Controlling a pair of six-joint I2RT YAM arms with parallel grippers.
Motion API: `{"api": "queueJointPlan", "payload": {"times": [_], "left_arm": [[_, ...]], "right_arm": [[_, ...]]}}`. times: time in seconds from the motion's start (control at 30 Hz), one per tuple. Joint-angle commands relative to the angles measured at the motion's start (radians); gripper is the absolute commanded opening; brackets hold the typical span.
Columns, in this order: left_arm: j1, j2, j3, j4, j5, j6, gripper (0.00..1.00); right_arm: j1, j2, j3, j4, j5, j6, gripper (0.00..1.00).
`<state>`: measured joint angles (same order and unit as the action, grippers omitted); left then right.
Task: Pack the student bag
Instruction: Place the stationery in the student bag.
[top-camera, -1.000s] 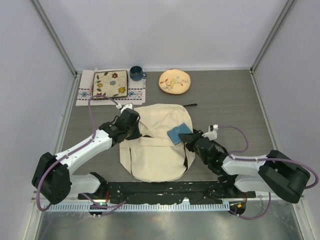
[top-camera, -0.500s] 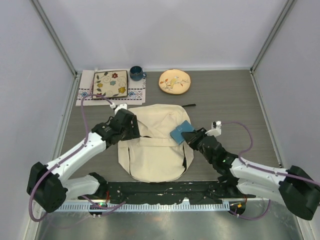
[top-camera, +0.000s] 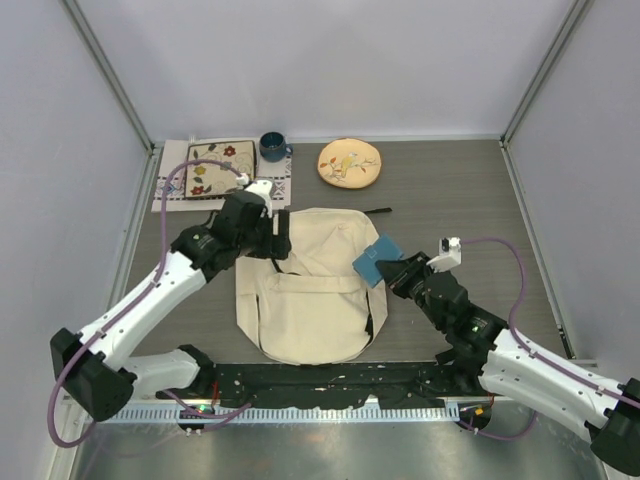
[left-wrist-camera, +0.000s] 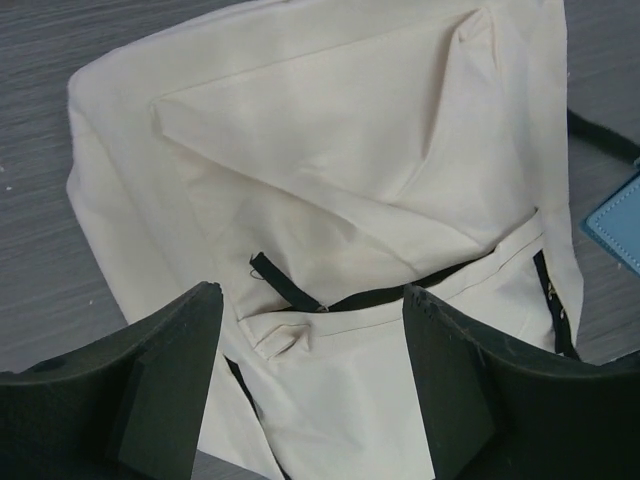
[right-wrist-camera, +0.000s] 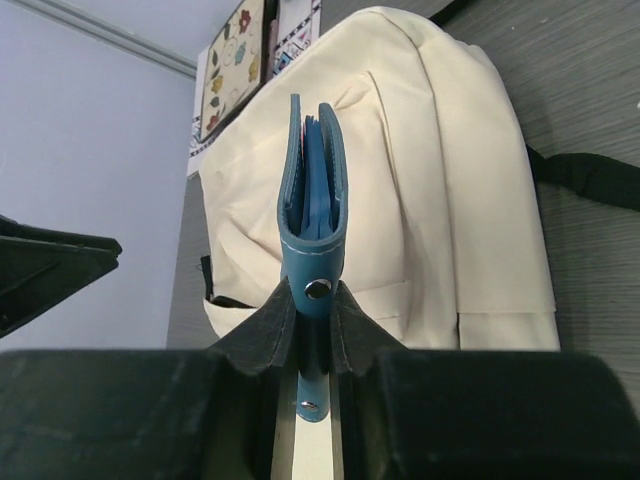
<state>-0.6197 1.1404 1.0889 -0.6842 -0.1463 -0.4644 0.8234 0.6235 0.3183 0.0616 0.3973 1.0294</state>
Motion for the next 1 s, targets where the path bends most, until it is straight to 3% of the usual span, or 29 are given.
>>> {"api": "queueJointPlan", "payload": {"times": [0.0,0.2,0.47,0.97], "left_arm": [[-0.057,0.111,0.078,-0.018,0.085,0.182,0.75],[-0.106,0.281,0.166,-0.093,-0.006,0.283,0.76],[-0.161,0.397,0.209,-0.138,-0.11,0.369,0.77],[-0.244,0.375,0.129,-0.114,-0.076,0.386,0.78]], "right_arm": [[-0.003,-0.013,0.024,-0.029,-0.005,-0.015,0.01],[-0.003,-0.03,0.01,-0.031,-0.018,-0.003,0.01],[-0.003,-0.091,0.002,-0.086,-0.006,0.004,0.01],[-0.003,-0.11,-0.024,-0.091,-0.006,0.029,0.01]]}}
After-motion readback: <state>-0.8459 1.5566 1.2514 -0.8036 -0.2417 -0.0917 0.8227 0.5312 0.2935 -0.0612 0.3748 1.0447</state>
